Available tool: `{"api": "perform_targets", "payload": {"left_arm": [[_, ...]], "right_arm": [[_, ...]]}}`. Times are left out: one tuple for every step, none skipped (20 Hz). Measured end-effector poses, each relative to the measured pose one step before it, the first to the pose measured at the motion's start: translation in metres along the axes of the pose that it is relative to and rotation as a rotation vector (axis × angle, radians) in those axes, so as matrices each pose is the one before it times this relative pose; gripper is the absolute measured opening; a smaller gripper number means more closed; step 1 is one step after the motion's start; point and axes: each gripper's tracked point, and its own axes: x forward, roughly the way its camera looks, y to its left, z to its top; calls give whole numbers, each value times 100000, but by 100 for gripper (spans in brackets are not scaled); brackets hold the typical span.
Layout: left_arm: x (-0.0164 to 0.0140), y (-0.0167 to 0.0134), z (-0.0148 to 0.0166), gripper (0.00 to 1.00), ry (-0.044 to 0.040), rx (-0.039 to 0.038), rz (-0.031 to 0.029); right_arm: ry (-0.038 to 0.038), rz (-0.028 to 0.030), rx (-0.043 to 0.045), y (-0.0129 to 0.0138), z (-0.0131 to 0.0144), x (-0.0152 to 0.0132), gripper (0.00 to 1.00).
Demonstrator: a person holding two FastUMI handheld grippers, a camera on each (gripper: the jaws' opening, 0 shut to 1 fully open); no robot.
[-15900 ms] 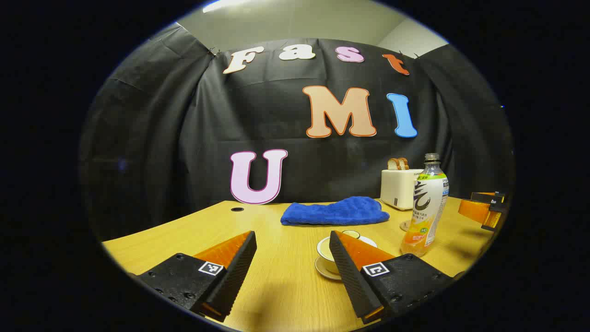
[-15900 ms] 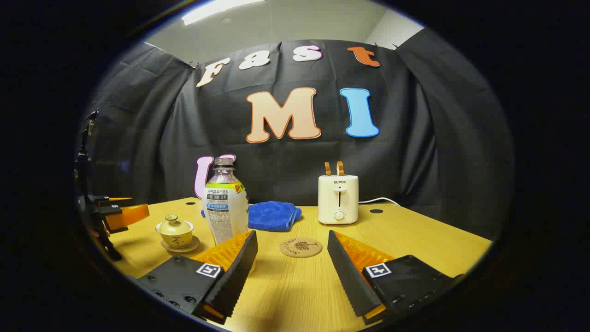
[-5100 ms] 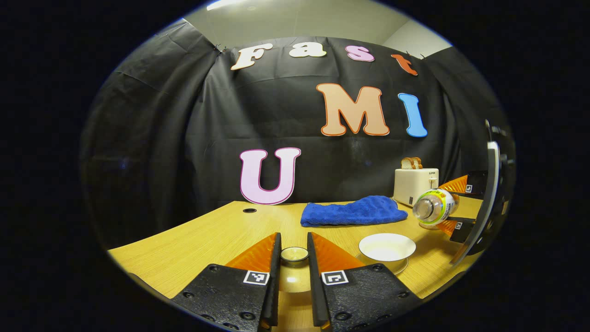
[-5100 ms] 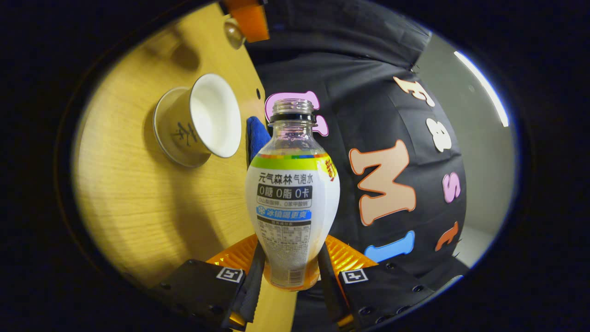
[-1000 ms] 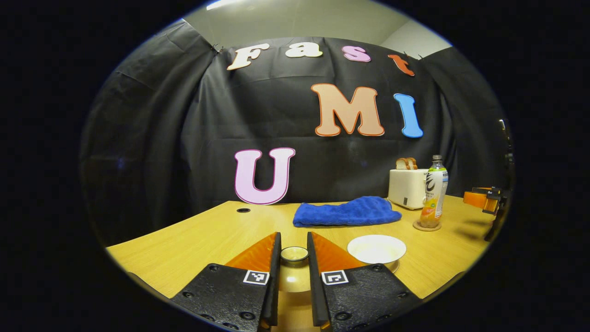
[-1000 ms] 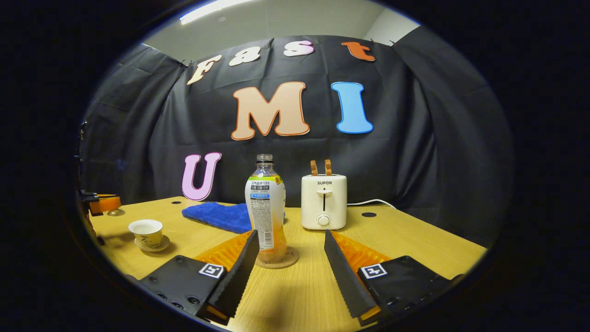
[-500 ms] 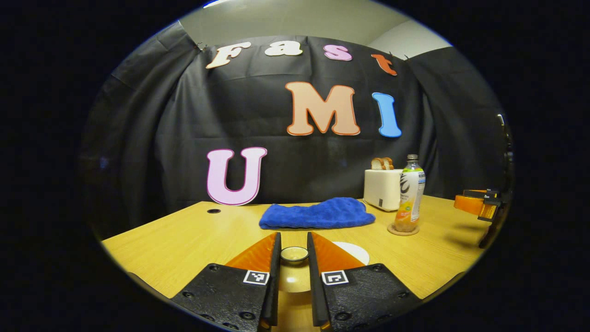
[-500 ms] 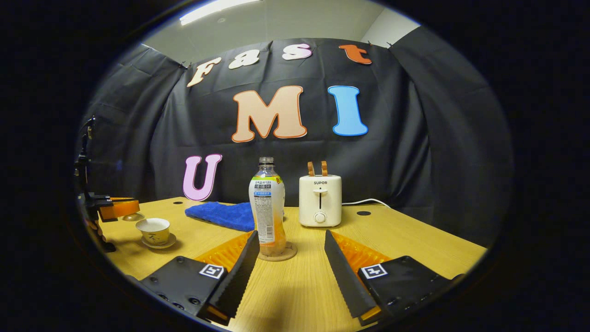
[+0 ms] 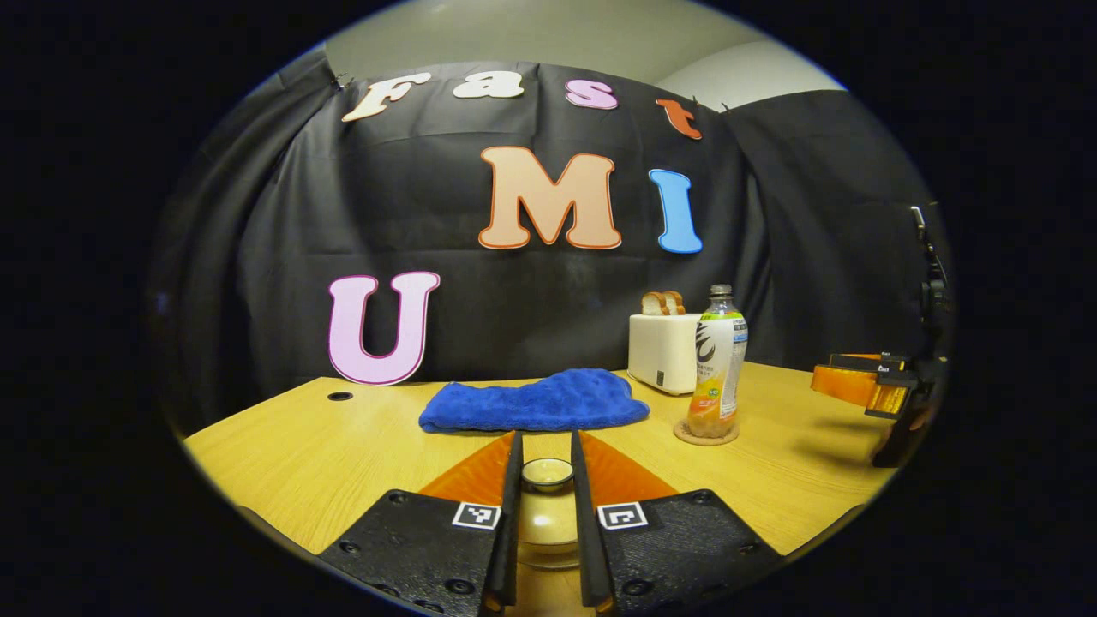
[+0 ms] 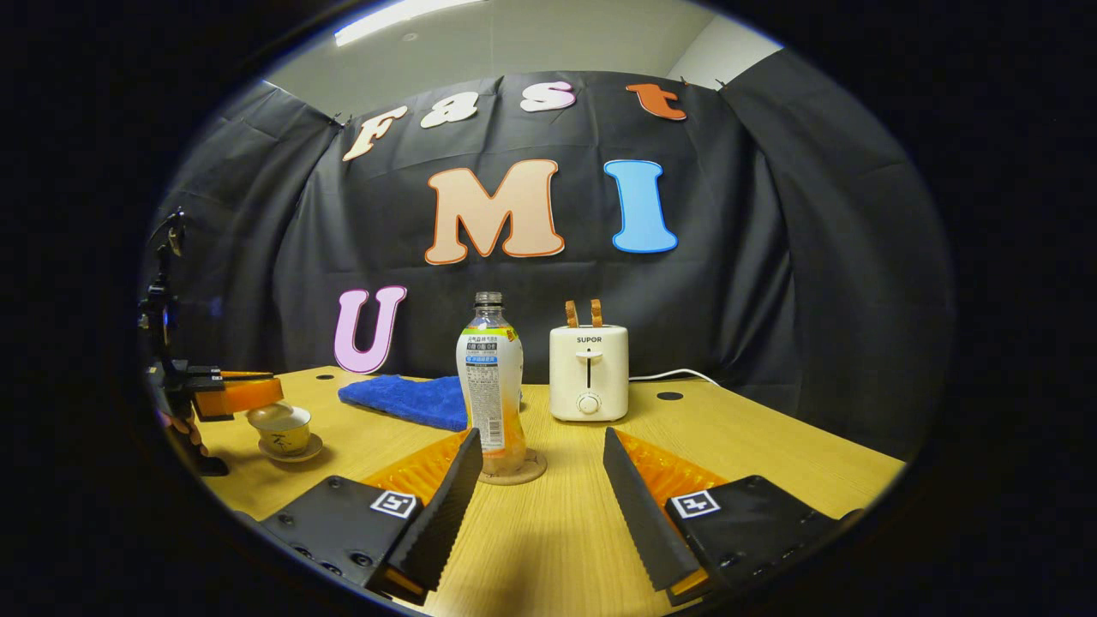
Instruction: Open the teacup lid with one hand, grasp the water bottle and pour water into the teacup with the other hand; after pouring, place the water bottle on the coaster and then close the teacup lid.
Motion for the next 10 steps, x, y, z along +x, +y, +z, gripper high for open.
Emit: {"api": "perform_targets", "payload": {"left_arm": [[106,25,-29,27,422,326,-2],[153,52,-134,27,573,393,141],[199,-55,-141,27,1148,463,75],[210,-81,-316,27,1730,623,-11],[183,-42,-292,27,2116,582,148],[219,-36,-369,27,2143,648,114],[109,14,-208,27,1733,502,326],[-100,30,-111,27,896,322,173],[-59,-23,20,27,-14,-50,-77],[41,0,254,27,-717,-308,-91]], "right_arm": [[6,147,19,40,-25,-37,91],[11,338,24,123,-7,-18,91],[54,414,23,90,-58,-17,91],[71,266,6,61,-41,6,91],[-50,50,-21,-27,9,-55,91],[-52,19,12,4,34,28,90],[15,-9,33,-36,-50,38,89],[-33,34,-18,19,-12,90,88],[22,181,86,10,-3,-18,91],[129,533,-9,111,-11,-5,94]]}}
